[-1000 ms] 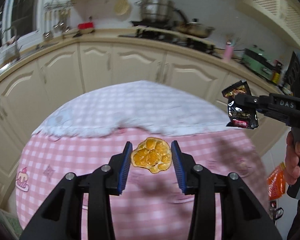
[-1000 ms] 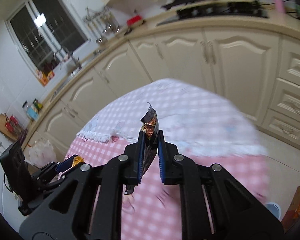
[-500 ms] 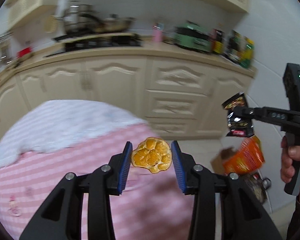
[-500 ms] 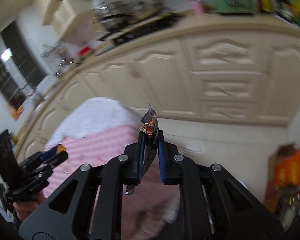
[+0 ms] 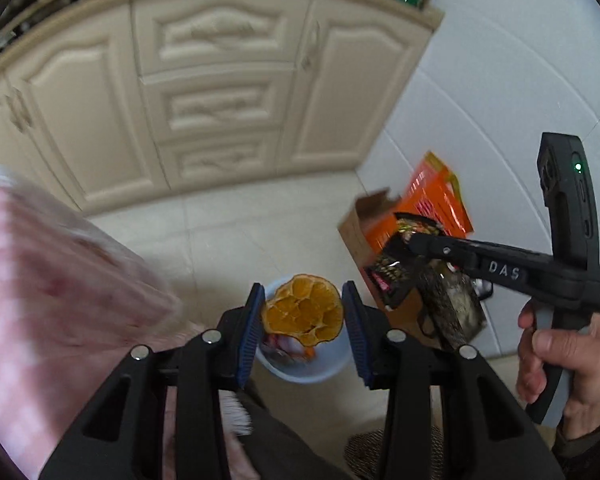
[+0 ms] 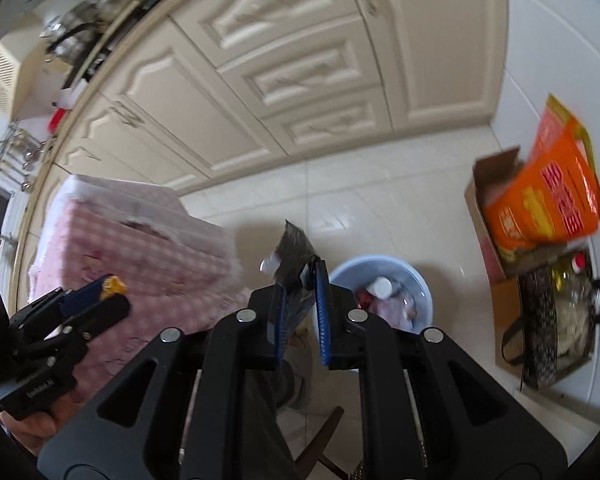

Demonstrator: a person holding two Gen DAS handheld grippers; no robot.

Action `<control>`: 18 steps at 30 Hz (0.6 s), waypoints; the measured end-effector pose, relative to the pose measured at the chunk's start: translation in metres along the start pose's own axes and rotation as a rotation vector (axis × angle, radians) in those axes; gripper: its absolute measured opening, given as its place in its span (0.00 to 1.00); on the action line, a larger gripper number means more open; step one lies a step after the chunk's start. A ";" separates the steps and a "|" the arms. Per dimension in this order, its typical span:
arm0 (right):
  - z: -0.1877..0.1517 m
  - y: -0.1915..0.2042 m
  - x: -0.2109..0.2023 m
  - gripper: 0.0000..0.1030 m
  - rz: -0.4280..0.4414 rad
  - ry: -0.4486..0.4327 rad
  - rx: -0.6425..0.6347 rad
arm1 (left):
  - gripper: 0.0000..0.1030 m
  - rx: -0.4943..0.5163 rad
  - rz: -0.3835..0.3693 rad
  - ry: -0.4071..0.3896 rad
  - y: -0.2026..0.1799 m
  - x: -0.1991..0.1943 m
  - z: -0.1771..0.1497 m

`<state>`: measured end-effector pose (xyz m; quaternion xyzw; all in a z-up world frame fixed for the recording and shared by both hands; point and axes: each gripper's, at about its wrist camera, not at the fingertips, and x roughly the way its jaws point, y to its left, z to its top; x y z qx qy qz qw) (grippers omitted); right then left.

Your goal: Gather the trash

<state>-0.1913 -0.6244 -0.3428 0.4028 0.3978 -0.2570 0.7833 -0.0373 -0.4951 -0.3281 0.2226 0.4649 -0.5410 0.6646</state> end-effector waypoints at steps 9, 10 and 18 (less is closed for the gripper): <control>-0.011 -0.035 0.029 0.21 -0.049 0.106 0.067 | 0.69 0.042 0.011 0.199 -0.020 0.081 0.000; -0.011 -0.039 0.028 0.54 -0.062 0.097 0.083 | 0.85 0.044 0.027 0.193 -0.021 0.083 0.001; -0.009 -0.053 0.014 0.94 -0.129 0.039 0.126 | 0.88 0.065 0.076 0.163 -0.017 0.074 -0.001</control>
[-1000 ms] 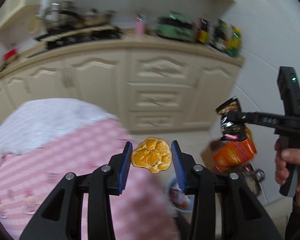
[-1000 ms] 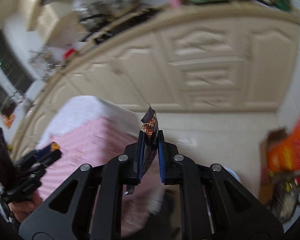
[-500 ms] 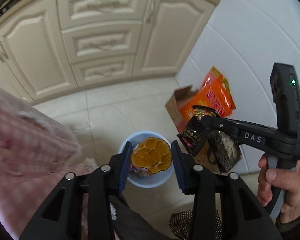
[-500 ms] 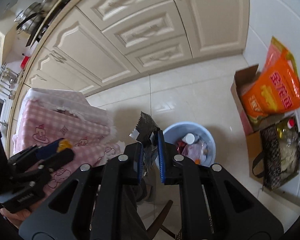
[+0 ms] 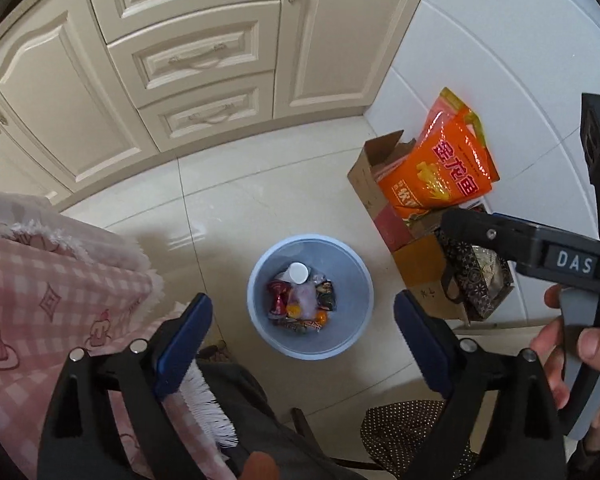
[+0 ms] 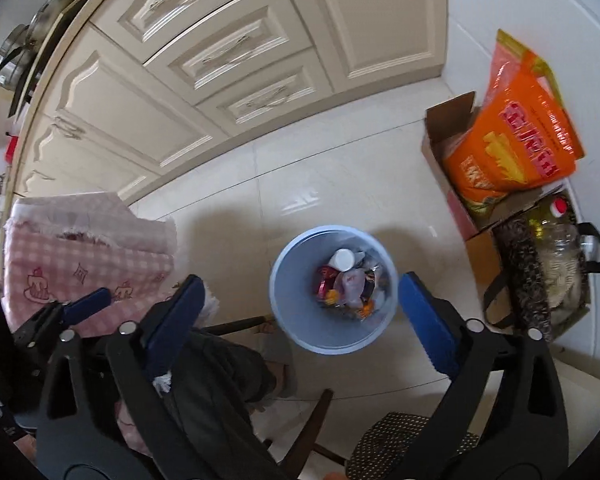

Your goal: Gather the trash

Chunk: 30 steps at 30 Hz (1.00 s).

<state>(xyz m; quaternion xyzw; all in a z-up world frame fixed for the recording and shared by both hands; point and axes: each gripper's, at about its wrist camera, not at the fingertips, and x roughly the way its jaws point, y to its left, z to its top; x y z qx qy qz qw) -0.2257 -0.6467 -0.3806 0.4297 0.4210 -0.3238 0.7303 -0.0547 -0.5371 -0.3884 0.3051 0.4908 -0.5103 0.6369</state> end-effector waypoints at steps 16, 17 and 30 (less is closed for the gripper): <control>0.007 0.043 -0.050 0.94 0.020 -0.107 -0.042 | 0.88 0.003 0.024 -0.199 0.008 -0.099 -0.005; 0.008 0.049 -0.056 0.94 0.026 -0.118 -0.049 | 0.88 0.000 0.025 -0.213 0.008 -0.104 -0.006; -0.006 0.210 -0.134 0.94 0.219 -0.259 -0.316 | 0.89 -0.144 0.196 -0.493 0.077 -0.245 -0.059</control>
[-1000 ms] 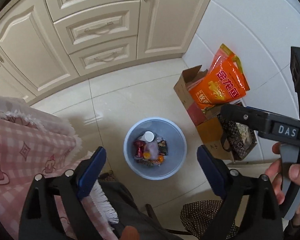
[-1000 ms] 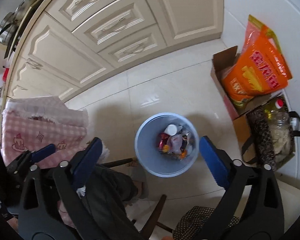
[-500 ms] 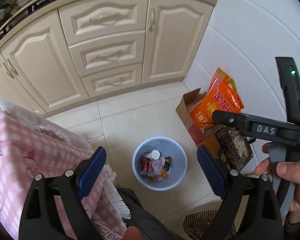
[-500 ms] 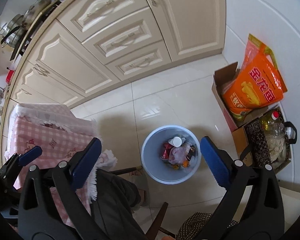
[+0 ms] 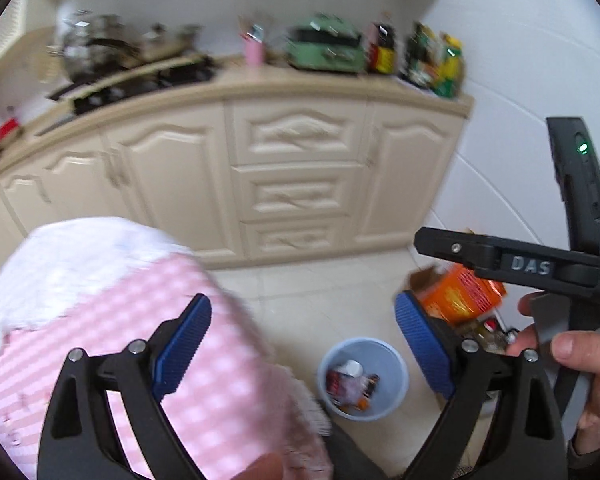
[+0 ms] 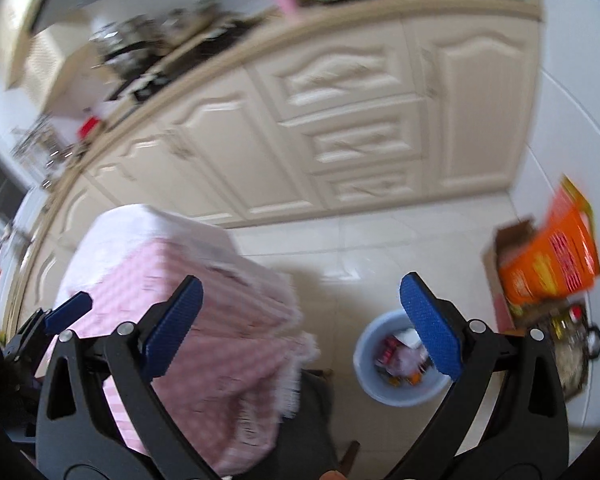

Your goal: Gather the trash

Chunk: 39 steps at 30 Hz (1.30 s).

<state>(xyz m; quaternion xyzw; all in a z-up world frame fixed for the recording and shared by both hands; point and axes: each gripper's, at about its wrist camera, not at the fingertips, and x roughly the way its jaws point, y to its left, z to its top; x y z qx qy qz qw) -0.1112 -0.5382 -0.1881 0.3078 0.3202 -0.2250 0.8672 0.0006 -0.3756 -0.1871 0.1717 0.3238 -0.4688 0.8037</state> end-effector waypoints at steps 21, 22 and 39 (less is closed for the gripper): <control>-0.036 0.300 -0.027 0.94 0.262 -0.104 -0.510 | 0.92 -0.337 0.623 -0.236 0.206 -0.224 -0.046; -0.039 0.309 -0.030 0.94 0.268 -0.113 -0.529 | 0.93 -0.352 0.637 -0.242 0.211 -0.232 -0.049; -0.061 0.377 -0.064 0.94 0.329 -0.204 -0.642 | 0.94 -0.445 0.818 -0.337 0.223 -0.326 -0.070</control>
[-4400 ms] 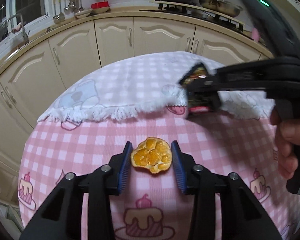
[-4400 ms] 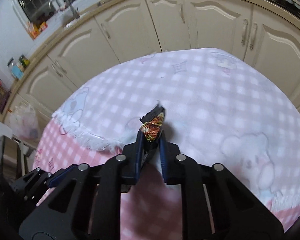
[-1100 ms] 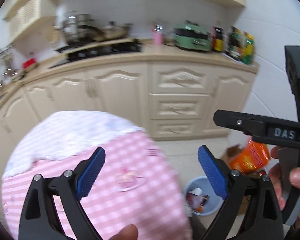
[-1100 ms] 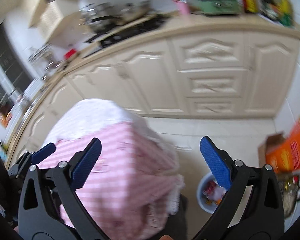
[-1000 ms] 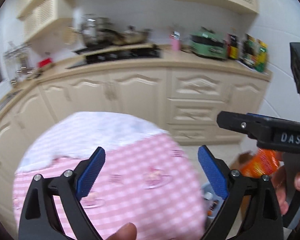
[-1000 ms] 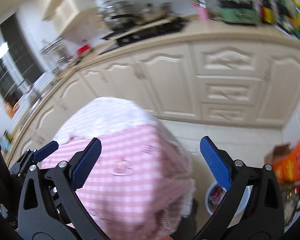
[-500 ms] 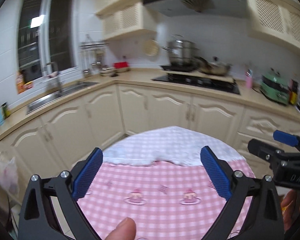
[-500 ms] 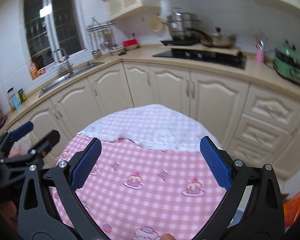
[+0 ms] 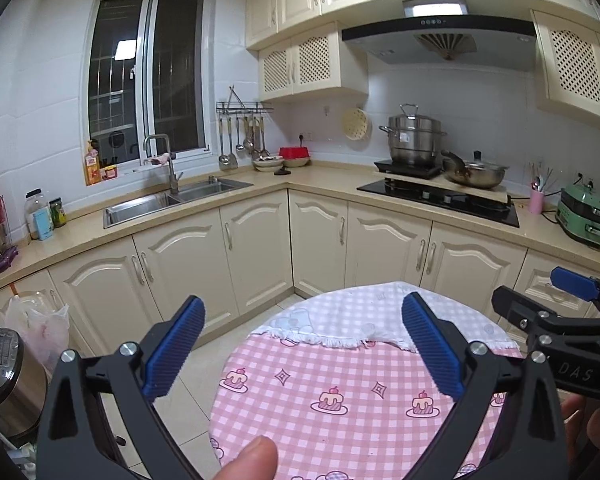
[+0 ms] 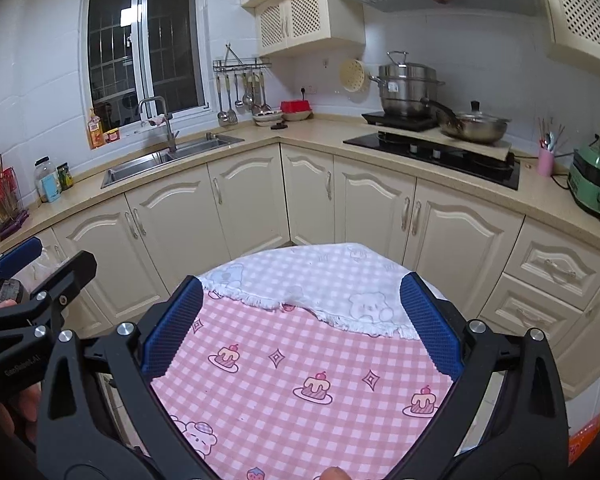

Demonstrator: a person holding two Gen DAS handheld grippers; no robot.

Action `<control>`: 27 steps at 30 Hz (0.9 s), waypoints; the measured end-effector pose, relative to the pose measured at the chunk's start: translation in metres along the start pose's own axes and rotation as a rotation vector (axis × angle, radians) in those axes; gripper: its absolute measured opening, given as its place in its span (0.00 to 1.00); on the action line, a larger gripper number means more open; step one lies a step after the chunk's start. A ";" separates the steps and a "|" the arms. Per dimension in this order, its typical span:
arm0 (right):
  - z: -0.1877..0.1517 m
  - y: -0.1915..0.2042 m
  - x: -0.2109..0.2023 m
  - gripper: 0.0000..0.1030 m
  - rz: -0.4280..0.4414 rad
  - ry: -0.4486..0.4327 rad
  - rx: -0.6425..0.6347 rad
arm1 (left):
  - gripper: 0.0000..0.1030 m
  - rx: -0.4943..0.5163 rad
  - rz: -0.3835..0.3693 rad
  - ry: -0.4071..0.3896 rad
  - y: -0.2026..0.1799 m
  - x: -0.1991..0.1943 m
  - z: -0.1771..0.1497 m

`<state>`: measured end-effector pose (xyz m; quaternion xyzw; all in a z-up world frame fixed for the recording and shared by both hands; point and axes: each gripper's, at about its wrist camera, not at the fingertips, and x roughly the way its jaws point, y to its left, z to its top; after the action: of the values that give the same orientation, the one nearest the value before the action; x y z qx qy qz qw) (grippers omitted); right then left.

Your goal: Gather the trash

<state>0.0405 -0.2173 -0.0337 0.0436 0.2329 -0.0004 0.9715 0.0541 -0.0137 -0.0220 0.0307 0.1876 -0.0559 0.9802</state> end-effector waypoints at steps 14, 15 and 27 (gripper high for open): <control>0.001 -0.001 -0.010 0.94 -0.018 -0.012 0.007 | 0.95 -0.012 -0.012 -0.029 -0.003 -0.014 0.003; 0.001 -0.001 -0.010 0.94 -0.018 -0.011 0.007 | 0.95 -0.011 -0.015 -0.031 -0.004 -0.015 0.002; 0.003 -0.001 -0.010 0.94 -0.003 -0.017 0.010 | 0.95 0.011 -0.005 -0.064 -0.011 -0.018 0.001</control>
<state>0.0328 -0.2184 -0.0268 0.0484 0.2245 -0.0033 0.9733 0.0363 -0.0226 -0.0144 0.0337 0.1561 -0.0601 0.9853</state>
